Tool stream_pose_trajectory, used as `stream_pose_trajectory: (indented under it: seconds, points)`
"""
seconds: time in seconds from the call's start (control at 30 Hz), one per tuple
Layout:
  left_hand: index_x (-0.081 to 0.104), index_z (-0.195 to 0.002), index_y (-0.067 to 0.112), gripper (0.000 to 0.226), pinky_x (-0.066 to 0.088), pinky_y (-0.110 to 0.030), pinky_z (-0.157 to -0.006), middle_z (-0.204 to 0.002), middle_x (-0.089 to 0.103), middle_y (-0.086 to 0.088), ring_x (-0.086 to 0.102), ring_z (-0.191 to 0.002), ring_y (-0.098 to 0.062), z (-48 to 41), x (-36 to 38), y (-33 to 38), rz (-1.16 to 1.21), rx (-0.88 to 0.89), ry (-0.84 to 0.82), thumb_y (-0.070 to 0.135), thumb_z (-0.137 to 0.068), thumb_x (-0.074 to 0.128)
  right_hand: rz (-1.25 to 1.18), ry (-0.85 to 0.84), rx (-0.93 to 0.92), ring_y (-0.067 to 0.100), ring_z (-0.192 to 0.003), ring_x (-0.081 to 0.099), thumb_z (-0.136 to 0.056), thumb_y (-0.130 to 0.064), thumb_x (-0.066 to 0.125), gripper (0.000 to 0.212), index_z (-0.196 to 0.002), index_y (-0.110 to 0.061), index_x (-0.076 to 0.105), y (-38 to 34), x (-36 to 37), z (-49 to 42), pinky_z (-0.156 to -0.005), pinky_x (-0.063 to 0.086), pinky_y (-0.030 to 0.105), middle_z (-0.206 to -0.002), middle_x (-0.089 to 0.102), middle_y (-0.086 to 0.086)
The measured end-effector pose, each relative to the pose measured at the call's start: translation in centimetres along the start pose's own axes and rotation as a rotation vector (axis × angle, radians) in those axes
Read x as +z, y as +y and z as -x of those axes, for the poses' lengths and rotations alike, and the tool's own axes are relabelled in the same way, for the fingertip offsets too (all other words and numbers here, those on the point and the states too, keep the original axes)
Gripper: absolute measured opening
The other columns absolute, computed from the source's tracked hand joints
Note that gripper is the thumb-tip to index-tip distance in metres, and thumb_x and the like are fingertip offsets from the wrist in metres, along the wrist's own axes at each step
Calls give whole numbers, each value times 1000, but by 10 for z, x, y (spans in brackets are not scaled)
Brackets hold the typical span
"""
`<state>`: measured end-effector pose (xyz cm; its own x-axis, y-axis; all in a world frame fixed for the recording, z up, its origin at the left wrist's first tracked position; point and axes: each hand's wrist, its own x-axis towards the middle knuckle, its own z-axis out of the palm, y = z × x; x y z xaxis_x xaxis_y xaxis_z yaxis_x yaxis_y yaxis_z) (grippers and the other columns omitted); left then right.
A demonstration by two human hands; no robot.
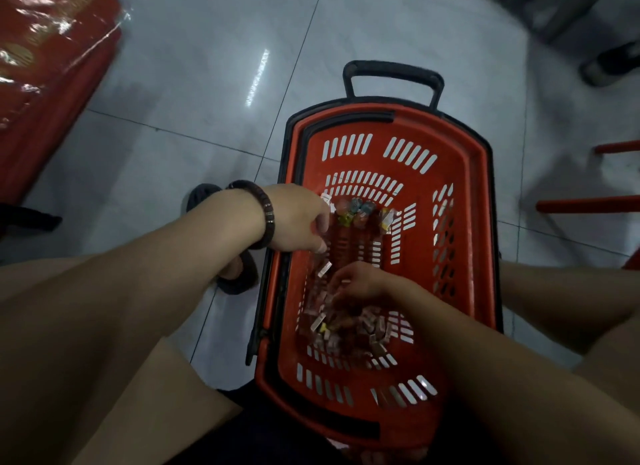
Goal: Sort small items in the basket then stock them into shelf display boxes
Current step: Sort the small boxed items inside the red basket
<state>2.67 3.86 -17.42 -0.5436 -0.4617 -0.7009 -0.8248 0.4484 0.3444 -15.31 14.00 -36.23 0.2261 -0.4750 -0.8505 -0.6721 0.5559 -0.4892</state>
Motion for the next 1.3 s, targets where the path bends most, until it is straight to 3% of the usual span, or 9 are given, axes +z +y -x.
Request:
stream_pose_trajectory:
  seconds: [0.1,0.23,0.47,0.67,0.8,0.97,1.07,1.17,1.3]
  points:
    - [70,-122,27,25,49,-23,-72,-86,59,18,57,-78,-1,3,4,4,184,-4,156,42,-103,63,-155,111,-102,24,-74,69,-90,-9,83,17,-104,-8,75,-14,-26,42,-63,55,32,-87,76,9]
    - [59,-122,31,28,64,-41,-84,-104,68,5,71,-88,-15,3,20,27,609,-64,355,52,-104,54,-284,283,-269,9,-83,74,-92,-14,81,16,-104,-5,74,-41,-58,111,-67,57,20,-100,77,1]
    - [60,-135,24,45,56,-59,-101,-132,69,-15,69,-120,-33,7,41,90,1758,56,204,55,-107,42,-164,648,-469,9,-90,77,-92,-24,80,16,-102,-32,71,-71,-72,174,-81,66,42,-99,78,-6]
    - [71,-130,14,62,50,-52,-112,-128,74,-14,71,-121,-30,-12,30,94,1883,-2,322,65,-99,54,-5,716,-624,-5,-112,64,-102,-25,68,18,-117,-36,67,-79,-60,185,-92,56,20,-119,68,-19]
    - [73,-126,14,68,52,-51,-108,-125,74,-16,72,-116,-32,-20,18,90,1850,-23,302,71,-96,54,-23,738,-629,-1,-113,64,-109,-23,56,19,-118,-36,67,-83,-69,187,-90,59,24,-126,66,-17]
    - [79,-100,16,63,56,-35,-69,-82,71,-7,68,-72,-19,-28,5,88,1889,90,251,73,-94,52,-202,584,-690,13,-93,73,-110,-17,53,20,-104,-27,70,-92,-103,201,-79,64,37,-103,73,-6]
    - [75,-122,15,67,62,-41,-69,-103,65,-17,68,-90,-27,-30,4,91,1873,90,241,72,-94,55,-184,542,-672,18,-88,73,-108,-12,56,19,-99,-22,70,-90,-113,200,-74,66,40,-99,72,0]
    - [65,-134,14,55,58,-58,-95,-129,63,-21,63,-120,-38,-36,7,92,1929,76,258,55,-97,64,-120,471,-647,14,-89,71,-107,-13,55,19,-98,-24,69,-88,-116,197,-77,65,37,-95,70,-1]
    - [63,-133,13,37,61,-55,-85,-130,69,-23,72,-114,-37,-36,7,92,1974,70,278,38,-107,56,-18,390,-577,9,-90,71,-107,-13,55,23,-106,-31,70,-88,-123,201,-78,62,29,-95,71,-7]
